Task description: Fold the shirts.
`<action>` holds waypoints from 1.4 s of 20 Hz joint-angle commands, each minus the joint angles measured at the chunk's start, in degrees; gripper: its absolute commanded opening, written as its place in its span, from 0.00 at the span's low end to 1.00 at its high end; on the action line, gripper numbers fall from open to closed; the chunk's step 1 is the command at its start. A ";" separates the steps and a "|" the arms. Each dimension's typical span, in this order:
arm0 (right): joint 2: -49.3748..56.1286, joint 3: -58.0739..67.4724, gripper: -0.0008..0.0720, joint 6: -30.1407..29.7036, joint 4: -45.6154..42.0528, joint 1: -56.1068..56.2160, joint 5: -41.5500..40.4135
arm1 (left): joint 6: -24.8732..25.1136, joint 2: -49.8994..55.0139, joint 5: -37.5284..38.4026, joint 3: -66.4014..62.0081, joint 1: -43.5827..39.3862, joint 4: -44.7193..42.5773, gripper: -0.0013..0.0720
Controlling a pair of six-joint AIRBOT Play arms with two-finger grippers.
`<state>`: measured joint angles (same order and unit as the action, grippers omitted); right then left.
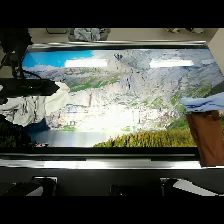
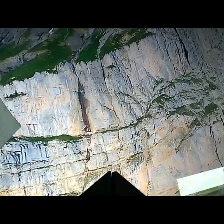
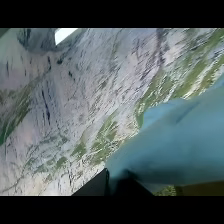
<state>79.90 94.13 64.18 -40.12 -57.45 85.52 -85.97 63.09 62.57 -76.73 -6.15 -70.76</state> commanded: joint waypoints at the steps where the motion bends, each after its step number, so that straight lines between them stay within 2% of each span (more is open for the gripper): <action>1: -0.13 2.40 0.07 1.55 2.23 -5.33 -1.60 | 0.02 0.04 -0.02 0.02 0.00 0.00 0.06; 4: -0.13 3.61 0.07 1.99 2.29 -6.93 1.25 | 0.04 0.04 -0.02 0.02 0.00 0.00 0.06; 6: -0.13 3.65 0.07 2.32 1.46 -8.87 6.84 | 0.68 0.04 0.00 0.02 -0.02 0.00 0.06; 8: -0.13 3.65 0.07 2.29 -4.02 -10.62 15.72 | 0.68 0.04 -0.09 0.02 0.00 0.00 0.06; 9: -0.13 3.58 0.07 1.57 -10.56 -10.73 20.68 | 0.68 0.04 -0.24 0.02 -0.02 0.00 0.06; 11: -2.21 1.09 0.07 0.76 -24.48 -10.08 20.85 | 0.66 0.04 -0.26 0.00 0.00 0.04 0.06; 13: -2.99 -2.93 0.07 0.76 -32.26 -10.10 20.87 | 0.66 0.04 -0.24 0.00 -0.02 0.04 0.06; 20: -2.99 -18.38 0.07 -1.66 -43.76 -10.10 13.42 | 0.68 -0.02 -0.20 0.00 -0.02 0.02 0.06; 23: -2.99 -23.76 0.09 -1.60 -44.52 -10.14 8.17 | 0.66 -0.02 -0.20 0.00 -0.02 0.02 0.06; 24: -2.99 -25.29 0.27 -1.60 -44.37 -10.14 6.60 | 0.66 -0.02 -0.22 0.00 -0.02 0.02 0.06; 25: -2.99 -26.56 0.71 -1.81 -44.37 -10.14 5.40 | 0.66 -0.02 -0.22 0.00 0.00 0.02 0.06; 26: -2.99 -26.75 0.98 -3.39 -44.30 -10.14 4.81 | 0.66 -0.02 -0.22 -0.04 0.00 0.02 0.06; 28: -3.17 -24.13 0.98 -5.22 -42.45 -10.12 2.78 | 0.68 -0.02 -0.66 -0.50 0.00 -0.02 0.06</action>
<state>76.88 69.91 61.39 -83.42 -67.61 92.64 -85.32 63.09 62.33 -76.86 -6.15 -70.72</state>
